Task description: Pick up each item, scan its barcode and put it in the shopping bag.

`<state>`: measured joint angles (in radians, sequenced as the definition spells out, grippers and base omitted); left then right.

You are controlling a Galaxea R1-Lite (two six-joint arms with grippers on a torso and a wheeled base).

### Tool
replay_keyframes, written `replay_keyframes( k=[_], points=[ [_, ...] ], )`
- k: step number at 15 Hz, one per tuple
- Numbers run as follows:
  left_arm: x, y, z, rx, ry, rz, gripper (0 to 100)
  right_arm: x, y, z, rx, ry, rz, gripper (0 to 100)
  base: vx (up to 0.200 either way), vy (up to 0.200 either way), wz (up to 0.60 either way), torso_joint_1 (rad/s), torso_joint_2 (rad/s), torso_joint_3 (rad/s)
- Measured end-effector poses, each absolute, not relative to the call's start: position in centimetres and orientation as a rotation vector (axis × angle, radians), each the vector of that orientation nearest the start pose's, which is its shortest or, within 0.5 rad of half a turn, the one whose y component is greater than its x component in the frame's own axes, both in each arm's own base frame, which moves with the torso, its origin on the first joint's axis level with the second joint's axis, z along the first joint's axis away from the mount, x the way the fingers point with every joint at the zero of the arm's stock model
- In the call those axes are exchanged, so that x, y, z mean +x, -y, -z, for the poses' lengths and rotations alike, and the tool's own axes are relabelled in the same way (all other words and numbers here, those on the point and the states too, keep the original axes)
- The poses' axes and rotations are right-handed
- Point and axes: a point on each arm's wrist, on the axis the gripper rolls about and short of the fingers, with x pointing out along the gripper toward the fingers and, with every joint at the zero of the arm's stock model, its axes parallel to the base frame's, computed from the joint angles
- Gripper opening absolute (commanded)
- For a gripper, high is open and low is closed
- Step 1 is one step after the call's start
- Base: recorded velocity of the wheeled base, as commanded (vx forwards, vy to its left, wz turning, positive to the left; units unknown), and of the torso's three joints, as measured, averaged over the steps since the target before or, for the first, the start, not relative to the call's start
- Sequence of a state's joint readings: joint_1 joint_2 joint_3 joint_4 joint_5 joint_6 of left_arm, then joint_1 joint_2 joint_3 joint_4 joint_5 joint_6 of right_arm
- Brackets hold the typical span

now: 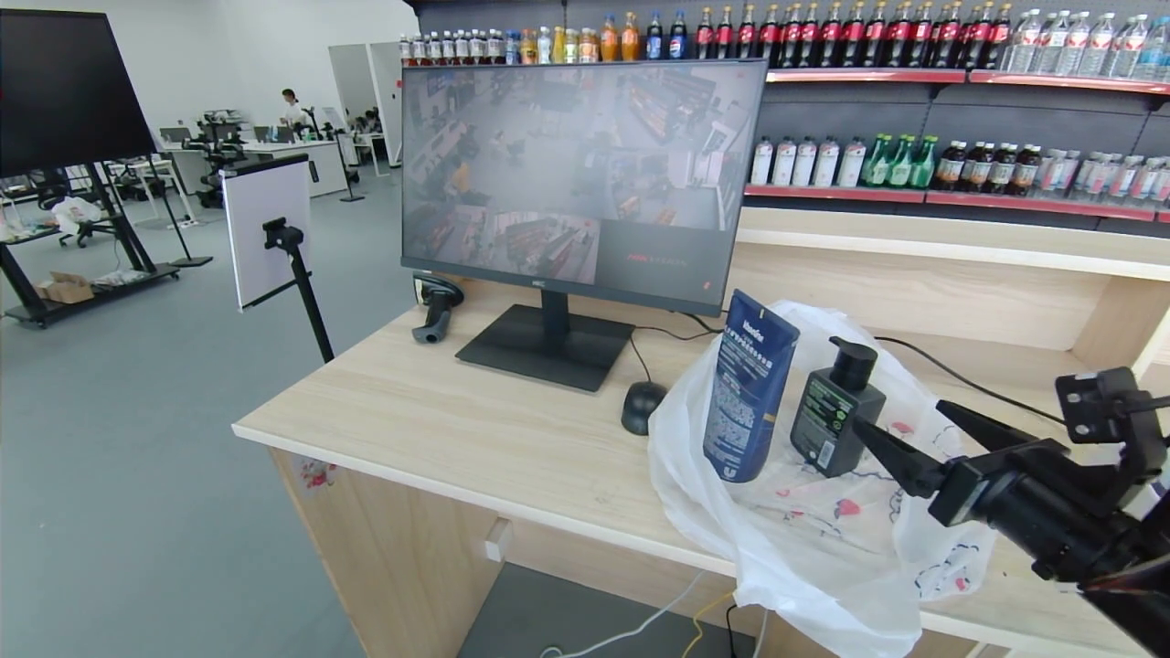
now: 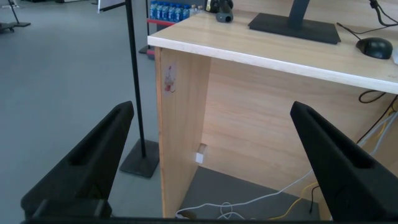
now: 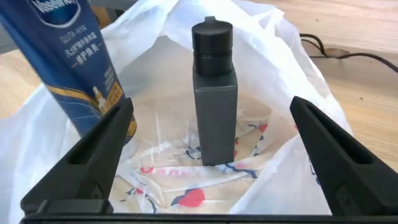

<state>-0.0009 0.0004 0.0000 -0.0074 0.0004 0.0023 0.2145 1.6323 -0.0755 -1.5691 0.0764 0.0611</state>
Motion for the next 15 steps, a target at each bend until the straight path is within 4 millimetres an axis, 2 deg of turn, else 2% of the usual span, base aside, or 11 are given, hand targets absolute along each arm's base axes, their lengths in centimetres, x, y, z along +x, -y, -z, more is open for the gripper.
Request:
replay_keyframes(
  k=[4,6,8,10,13,15],
  points=[
    [-2.3,0.0,-7.6,0.002,0.008,0.001,100,15.7,-3.6,-14.8,0.078,0.120,-0.294,100,0.000,0.000,0.00,0.000,0.00,0.000],
    [-2.3,0.0,-7.6,0.004,0.008,0.001,100,14.5,-3.3,-15.0,0.078,0.098,-0.287,100,0.000,0.000,0.00,0.000,0.00,0.000],
    [-2.3,0.0,-7.6,0.005,0.008,0.001,100,13.0,-3.0,-14.4,0.068,0.003,-0.283,100,0.000,0.000,0.00,0.000,0.00,0.000],
    [-2.3,0.0,-7.6,0.006,0.007,0.001,100,10.7,-2.6,-13.6,0.058,-0.108,-0.283,100,0.000,0.000,0.00,0.000,0.00,0.000],
    [-2.3,0.0,-7.6,0.005,0.007,0.001,100,5.9,-1.5,-12.1,0.045,-0.202,-0.286,100,0.000,0.000,0.00,0.000,0.00,0.000],
    [-2.3,0.0,-7.6,0.006,0.007,0.001,100,2.8,-0.8,-10.5,0.029,-0.235,-0.291,100,0.000,0.000,0.00,0.000,0.00,0.000]
  ],
)
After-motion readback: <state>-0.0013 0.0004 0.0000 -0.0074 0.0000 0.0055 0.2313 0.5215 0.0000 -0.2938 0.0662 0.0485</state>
